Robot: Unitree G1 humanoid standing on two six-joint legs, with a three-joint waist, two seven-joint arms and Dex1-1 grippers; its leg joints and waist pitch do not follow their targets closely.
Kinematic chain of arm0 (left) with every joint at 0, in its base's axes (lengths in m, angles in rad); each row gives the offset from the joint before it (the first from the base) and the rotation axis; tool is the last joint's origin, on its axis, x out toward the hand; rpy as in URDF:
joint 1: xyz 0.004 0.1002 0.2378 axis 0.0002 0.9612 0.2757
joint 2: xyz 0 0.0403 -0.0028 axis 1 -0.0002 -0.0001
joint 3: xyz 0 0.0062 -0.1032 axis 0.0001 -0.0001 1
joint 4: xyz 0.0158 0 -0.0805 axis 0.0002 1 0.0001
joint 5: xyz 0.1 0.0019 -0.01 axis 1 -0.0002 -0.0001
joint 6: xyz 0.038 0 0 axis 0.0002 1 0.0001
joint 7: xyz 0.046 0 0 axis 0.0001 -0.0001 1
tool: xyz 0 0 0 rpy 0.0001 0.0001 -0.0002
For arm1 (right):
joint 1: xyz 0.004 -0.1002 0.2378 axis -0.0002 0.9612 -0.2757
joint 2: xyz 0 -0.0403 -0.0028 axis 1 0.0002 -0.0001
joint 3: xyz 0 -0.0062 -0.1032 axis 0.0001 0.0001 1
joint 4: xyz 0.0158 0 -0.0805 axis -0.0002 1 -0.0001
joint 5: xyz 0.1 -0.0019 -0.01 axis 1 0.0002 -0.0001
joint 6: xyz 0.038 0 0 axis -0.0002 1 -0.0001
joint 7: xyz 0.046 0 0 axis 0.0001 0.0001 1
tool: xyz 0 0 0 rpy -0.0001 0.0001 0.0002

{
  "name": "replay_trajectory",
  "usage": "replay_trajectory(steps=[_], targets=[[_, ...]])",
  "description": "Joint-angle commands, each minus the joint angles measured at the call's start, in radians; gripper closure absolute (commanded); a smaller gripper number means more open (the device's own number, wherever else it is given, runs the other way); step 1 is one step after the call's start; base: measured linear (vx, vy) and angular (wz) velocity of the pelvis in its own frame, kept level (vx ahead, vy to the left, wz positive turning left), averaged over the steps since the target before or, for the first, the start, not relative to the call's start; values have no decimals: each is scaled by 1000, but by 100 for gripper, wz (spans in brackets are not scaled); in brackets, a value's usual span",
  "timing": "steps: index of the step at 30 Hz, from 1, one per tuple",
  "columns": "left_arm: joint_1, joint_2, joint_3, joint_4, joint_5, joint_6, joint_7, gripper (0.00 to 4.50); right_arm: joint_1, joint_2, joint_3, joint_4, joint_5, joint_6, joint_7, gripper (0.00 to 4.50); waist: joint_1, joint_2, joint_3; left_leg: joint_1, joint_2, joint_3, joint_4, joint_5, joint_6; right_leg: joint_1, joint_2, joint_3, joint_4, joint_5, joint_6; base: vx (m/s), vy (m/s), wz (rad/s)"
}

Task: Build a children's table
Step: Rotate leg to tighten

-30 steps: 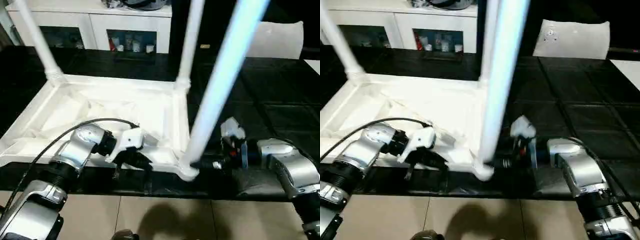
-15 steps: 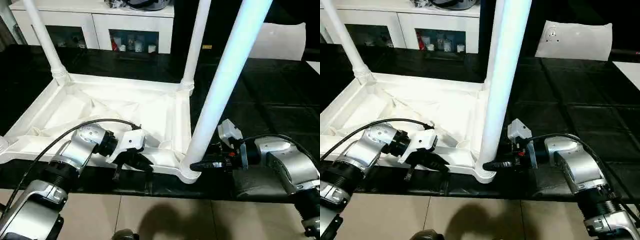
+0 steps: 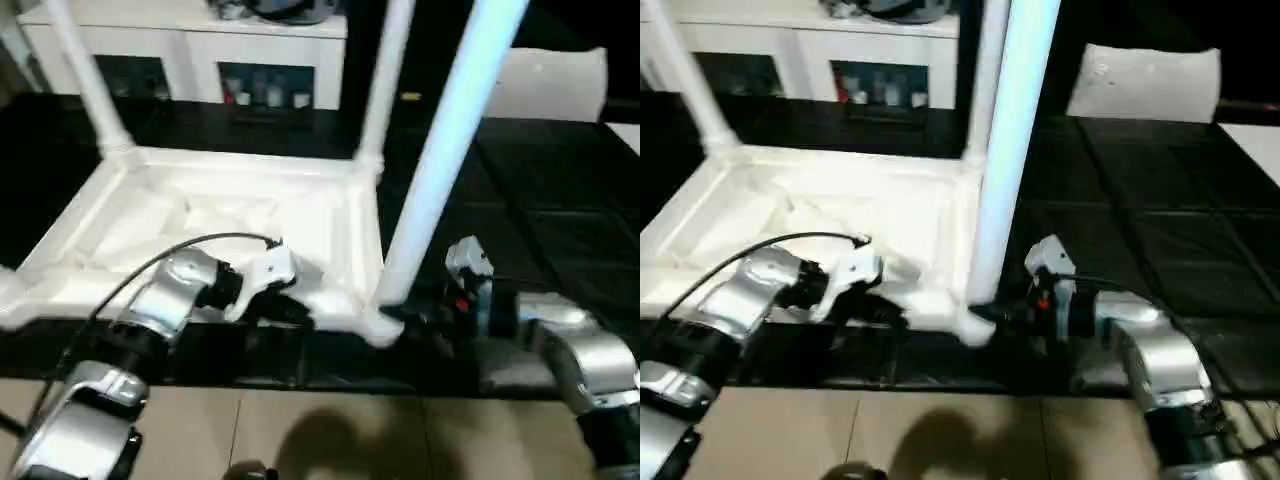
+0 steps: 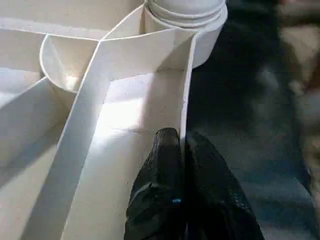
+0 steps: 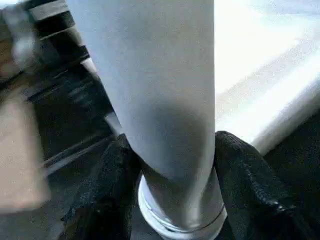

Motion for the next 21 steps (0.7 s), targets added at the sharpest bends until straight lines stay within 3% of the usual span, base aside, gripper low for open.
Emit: replay_trajectory(steps=[1,2,5,6,9,10,13,17,20,21], targets=[[-54,-94,39,1,-31,22,164,450,-16,107,72,-20,21,34,-67,255,-6,-12,-64,20,77,-45,-75,-185,4,35,-123,72,-89,-411,-107,0,0,0],[-80,-140,57,30,-29,39,243,450,-46,192,35,23,6,47,-204,255,-14,-13,-65,18,74,-46,-74,-179,6,37,-123,70,-88,-402,-113,0,0,0],[-110,-186,82,67,-28,58,324,450,-89,271,1,91,-21,43,-352,255,-24,-11,-68,18,74,-44,-72,-155,14,38,-122,73,-86,-358,-120,0,0,0],[-115,-192,85,75,-26,55,337,450,-101,287,-10,113,-27,38,-391,255,-28,1,-70,15,74,-45,-73,-135,17,37,-119,74,-79,-308,-135,0,0,0],[-136,-226,101,102,-19,41,400,450,-168,361,-64,218,-67,4,-588,255,-37,-2,-72,14,73,-43,-72,-119,19,40,-118,74,-73,-251,-156,0,0,0],[-139,-234,107,106,-19,38,415,450,-184,378,-77,242,-84,-6,-636,255,-42,7,-71,12,73,-44,-72,-116,19,40,-119,75,-70,-237,-164,0,0,0],[-139,-230,90,104,-9,14,381,450,-208,419,-100,252,-89,-47,-659,185,-46,6,-73,13,74,-43,-72,-118,28,43,-118,76,-69,-204,-170,0,0,0],[-130,-205,73,99,-3,0,335,450,-191,404,-97,206,-80,-57,-622,150,-48,3,-71,14,76,-41,-74,-118,41,45,-119,77,-67,-193,-175,0,0,0],[-108,-148,56,88,6,-40,248,450,-122,280,-64,124,-79,-88,-479,130,-40,-4,-69,13,74,-39,-72,-116,57,49,-118,78,-69,-205,-153,0,0,0],[-105,-139,55,88,5,-41,235,450,-111,257,-62,114,-79,-94,-451,120,-37,0,-68,12,75,-39,-72,-120,63,49,-120,78,-71,-218,-149,0,0,0]])
